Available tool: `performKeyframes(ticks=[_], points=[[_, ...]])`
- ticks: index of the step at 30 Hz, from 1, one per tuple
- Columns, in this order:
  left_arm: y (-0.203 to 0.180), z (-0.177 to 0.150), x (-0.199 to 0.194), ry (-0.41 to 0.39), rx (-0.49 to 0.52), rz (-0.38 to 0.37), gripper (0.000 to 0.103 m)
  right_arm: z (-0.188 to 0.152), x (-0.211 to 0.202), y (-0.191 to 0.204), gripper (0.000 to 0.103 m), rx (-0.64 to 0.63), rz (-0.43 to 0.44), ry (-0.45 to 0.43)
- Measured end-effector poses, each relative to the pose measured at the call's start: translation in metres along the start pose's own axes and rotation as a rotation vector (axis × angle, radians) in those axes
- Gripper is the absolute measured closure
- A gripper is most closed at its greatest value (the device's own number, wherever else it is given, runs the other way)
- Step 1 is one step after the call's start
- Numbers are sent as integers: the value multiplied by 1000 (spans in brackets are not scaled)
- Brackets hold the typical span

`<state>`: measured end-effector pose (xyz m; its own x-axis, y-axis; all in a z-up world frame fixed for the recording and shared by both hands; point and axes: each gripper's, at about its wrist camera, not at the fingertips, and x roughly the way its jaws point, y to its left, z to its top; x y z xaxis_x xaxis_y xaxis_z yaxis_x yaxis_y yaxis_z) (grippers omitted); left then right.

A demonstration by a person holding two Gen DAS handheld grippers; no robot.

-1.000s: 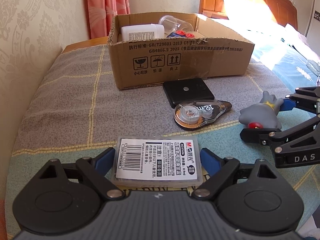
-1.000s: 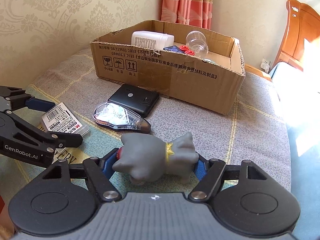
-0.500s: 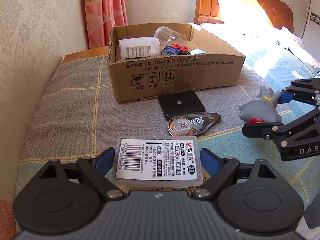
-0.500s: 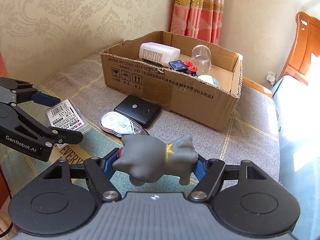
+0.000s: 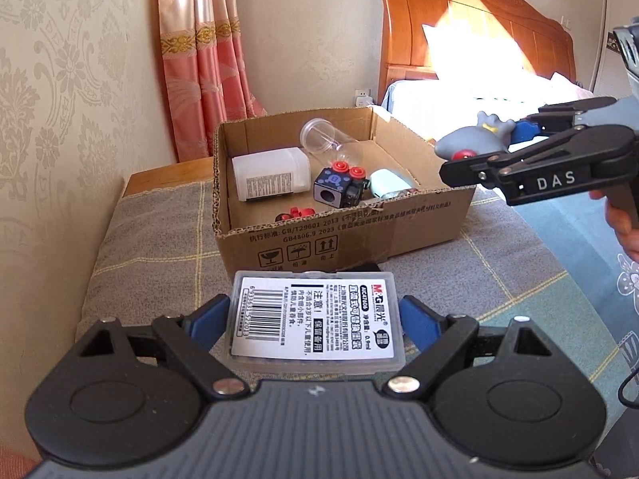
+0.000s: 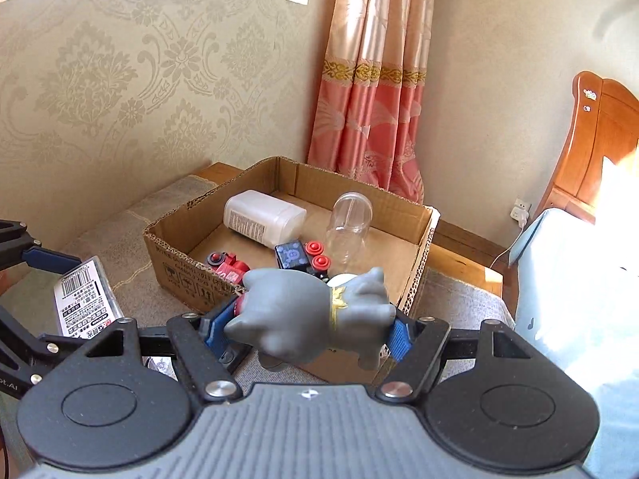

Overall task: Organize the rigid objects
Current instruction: 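Carry the card case and grey toy into the box and release both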

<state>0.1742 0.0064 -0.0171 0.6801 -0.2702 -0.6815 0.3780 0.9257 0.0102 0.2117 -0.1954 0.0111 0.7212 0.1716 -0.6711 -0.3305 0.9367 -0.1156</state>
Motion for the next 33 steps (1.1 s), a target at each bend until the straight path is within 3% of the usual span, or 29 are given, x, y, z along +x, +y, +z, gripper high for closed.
performKeyframes(ticks=[10,14,20,33], points=[[2,29,11,-27,19,20,13,40,74,-43,25,43,-49,49],[4,38,19,-32,17,27,13,44,95,-54,2,80,-99,47],[9,51,28,-38,22,29,13,24,78,-57,0,147,-104,38],[25,107,65,-40,8,30,13,-10,3,-14,0,203,-101,-10]])
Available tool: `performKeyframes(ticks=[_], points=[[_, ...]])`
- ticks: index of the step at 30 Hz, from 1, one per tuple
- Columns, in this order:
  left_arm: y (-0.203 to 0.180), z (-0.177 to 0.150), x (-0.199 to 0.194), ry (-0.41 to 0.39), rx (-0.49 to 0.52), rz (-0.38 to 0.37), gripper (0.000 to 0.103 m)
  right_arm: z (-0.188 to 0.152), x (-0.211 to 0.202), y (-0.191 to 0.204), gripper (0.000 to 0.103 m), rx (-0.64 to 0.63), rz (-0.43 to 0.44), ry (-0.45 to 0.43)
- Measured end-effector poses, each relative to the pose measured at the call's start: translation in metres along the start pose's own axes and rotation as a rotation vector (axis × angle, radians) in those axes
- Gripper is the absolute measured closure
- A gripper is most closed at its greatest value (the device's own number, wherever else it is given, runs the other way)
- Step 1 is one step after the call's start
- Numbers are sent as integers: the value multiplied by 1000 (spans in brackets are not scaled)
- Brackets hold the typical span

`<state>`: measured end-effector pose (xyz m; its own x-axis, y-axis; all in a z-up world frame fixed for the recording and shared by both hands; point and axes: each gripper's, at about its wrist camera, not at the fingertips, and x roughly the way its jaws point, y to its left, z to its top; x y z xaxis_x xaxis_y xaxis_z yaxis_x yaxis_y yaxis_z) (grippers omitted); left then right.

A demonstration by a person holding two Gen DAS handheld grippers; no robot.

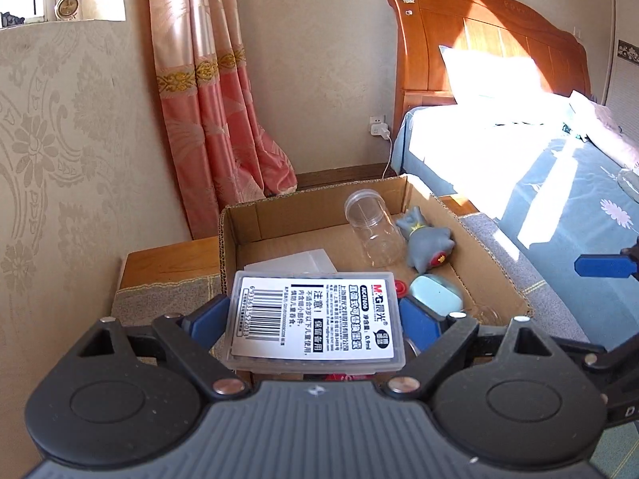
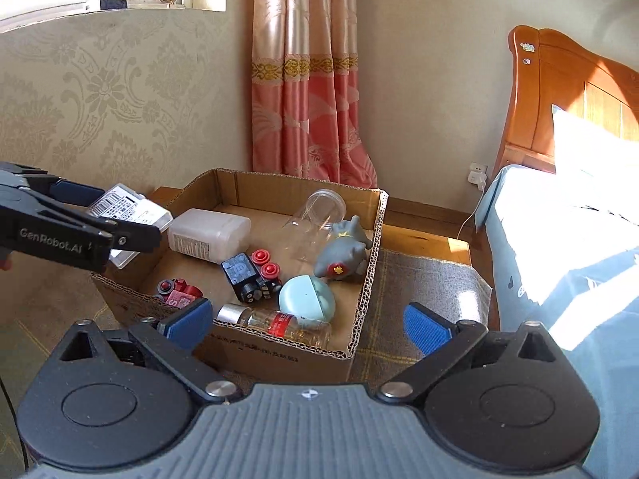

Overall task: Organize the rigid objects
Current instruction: 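Carry the card case and grey toy into the box and release both, then withdraw both tools from the box toward the black pad and correction tape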

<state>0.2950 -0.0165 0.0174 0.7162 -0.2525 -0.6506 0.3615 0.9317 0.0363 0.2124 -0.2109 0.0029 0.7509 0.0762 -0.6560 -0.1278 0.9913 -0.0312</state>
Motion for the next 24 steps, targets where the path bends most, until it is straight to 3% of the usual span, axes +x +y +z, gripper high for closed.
performKeyframes(ticks=[7,14,16,24], points=[[9,36,53,54,-9,38,13,-15,-15,1,0,39,13,-1],[6,49,102,92,-19,94,11,-23,-15,-10,0,91,-15,13],[6,50,105,82,-18,127,9,-23,-16,-13,0,97,-23,15],[7,48,82,49,2,138,5,-23,-19,-8,0,92,-13,8]])
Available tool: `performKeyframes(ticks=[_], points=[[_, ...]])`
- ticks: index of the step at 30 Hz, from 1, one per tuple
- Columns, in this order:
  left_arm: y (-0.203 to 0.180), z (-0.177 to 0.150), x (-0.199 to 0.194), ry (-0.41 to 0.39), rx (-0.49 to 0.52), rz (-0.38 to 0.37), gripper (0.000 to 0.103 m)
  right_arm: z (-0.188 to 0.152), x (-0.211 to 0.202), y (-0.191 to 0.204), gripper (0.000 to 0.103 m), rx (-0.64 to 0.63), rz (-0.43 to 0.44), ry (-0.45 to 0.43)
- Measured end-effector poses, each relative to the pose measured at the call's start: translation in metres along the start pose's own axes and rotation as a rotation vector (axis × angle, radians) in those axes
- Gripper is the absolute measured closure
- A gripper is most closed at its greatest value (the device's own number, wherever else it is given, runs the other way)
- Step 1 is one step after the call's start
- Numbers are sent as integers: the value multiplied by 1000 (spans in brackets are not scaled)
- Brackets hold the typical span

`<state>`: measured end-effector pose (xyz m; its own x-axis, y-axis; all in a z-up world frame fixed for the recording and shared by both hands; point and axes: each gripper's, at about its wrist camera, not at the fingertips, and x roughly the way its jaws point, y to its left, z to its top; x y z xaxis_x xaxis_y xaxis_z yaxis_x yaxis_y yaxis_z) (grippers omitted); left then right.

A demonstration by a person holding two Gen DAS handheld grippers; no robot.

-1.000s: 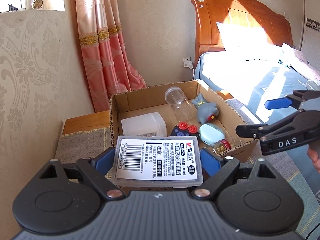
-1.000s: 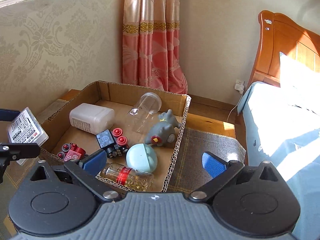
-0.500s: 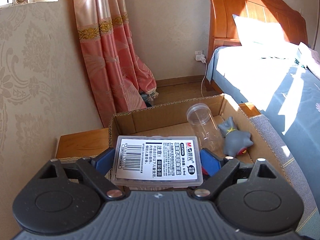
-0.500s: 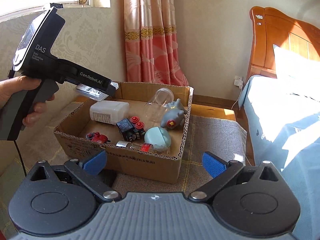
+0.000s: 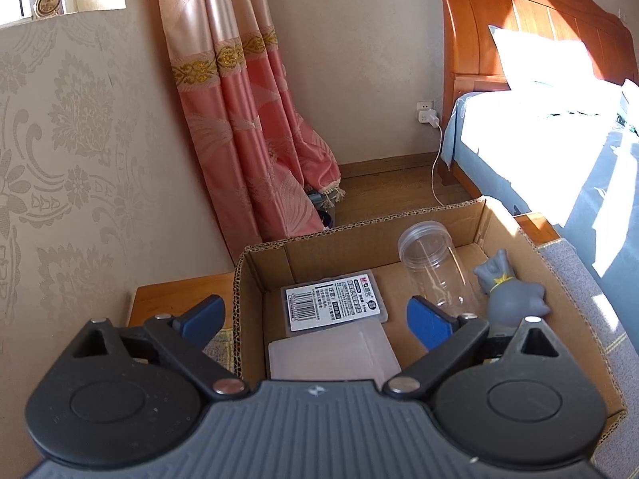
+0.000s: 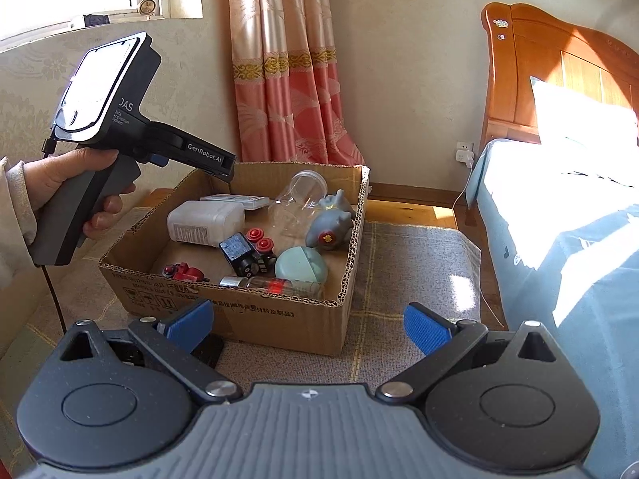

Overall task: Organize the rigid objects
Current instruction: 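Withdraw both tools from the box toward the black pad and correction tape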

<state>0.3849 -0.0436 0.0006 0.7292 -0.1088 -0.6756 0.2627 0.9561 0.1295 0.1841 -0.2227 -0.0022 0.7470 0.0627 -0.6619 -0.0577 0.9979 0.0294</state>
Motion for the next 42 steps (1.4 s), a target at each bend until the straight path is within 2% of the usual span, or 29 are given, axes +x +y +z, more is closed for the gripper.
performKeyframes(ticks=[9,14,27,32,42], points=[[-1,-24,-54,-48,-1,-10,1,-6,-7,9,0,-18,-5,14],[-3,-52,-81,-41,2,16,0,-13,-7,11,0,-21,-17,28],[12,-130,-136,-45,-98,64,1,-45,0,35,0,-32,11,99],[20,-153,-146,-60,-89,76,1,-60,14,55,0,-19,53,122],[50,-186,-146,-25,-131,61,1,-86,57,106,0,-28,-2,173]])
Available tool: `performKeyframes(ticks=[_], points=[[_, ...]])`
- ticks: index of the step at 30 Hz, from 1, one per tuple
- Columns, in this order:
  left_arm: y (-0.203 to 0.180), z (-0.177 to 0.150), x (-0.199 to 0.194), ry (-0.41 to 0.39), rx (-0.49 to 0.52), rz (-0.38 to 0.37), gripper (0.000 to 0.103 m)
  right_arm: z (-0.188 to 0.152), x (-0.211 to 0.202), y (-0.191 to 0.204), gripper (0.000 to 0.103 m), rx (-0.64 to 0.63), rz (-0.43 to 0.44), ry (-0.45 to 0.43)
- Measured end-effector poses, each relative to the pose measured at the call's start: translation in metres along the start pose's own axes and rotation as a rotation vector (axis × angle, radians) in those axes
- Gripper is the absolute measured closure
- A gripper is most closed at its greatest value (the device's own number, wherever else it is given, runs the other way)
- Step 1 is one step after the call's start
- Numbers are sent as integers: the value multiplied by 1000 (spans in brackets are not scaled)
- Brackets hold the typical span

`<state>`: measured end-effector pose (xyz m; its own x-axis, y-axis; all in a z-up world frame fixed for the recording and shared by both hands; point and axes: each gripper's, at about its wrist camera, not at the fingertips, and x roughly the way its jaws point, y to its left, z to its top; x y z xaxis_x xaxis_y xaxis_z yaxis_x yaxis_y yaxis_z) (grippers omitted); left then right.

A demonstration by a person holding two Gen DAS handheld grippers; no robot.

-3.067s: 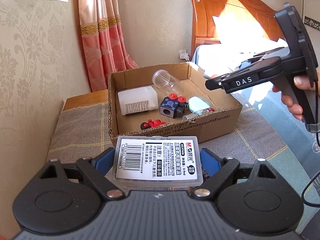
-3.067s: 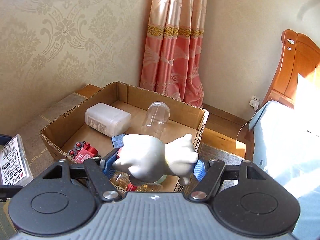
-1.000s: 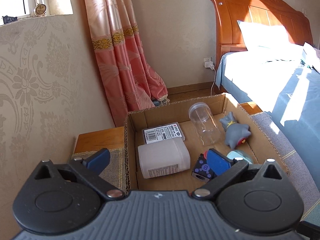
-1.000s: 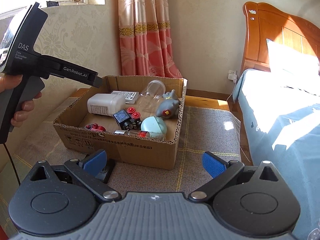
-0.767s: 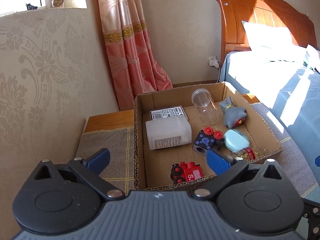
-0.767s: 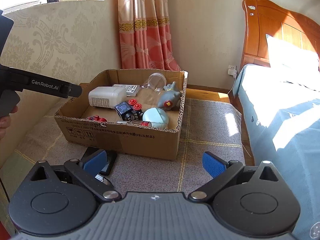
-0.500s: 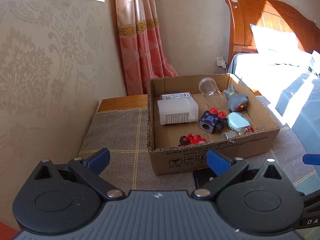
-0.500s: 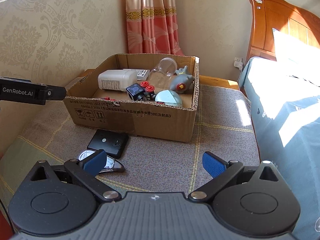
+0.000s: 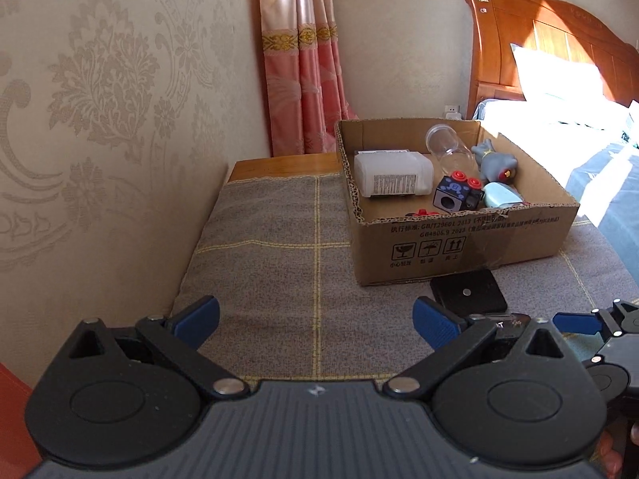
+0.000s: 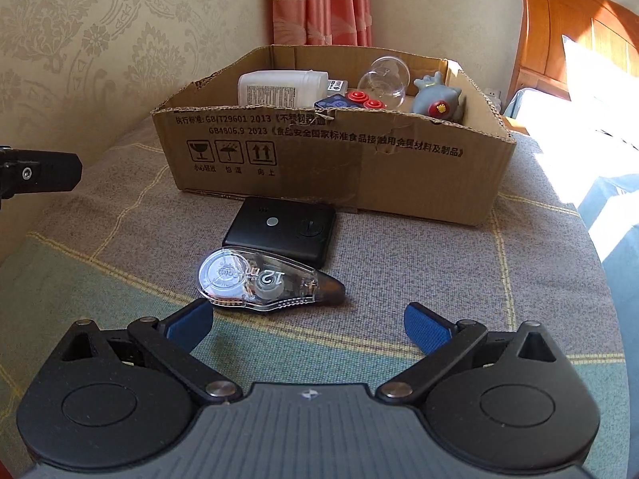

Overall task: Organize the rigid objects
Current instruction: 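Withdraw both tools from the box toward the black pad and correction tape, then lower the left tool over the black pad while the right tool lowers over the correction tape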

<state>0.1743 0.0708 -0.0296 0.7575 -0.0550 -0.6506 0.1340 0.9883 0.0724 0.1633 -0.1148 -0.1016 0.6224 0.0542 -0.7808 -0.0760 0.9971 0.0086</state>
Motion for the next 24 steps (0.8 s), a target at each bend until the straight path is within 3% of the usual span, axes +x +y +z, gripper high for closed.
performKeyframes(ticks=[6,12,24], points=[[11,-8,3,14,-9,-18,1,2,11,25,0,-52,-44,-30],[12,-9,9,27,-20,-31,1,11,21,33,0,-26,-69,-43],[-17,-6,27,59,1,-69,1,9,15,-12,0,24,-113,-17]])
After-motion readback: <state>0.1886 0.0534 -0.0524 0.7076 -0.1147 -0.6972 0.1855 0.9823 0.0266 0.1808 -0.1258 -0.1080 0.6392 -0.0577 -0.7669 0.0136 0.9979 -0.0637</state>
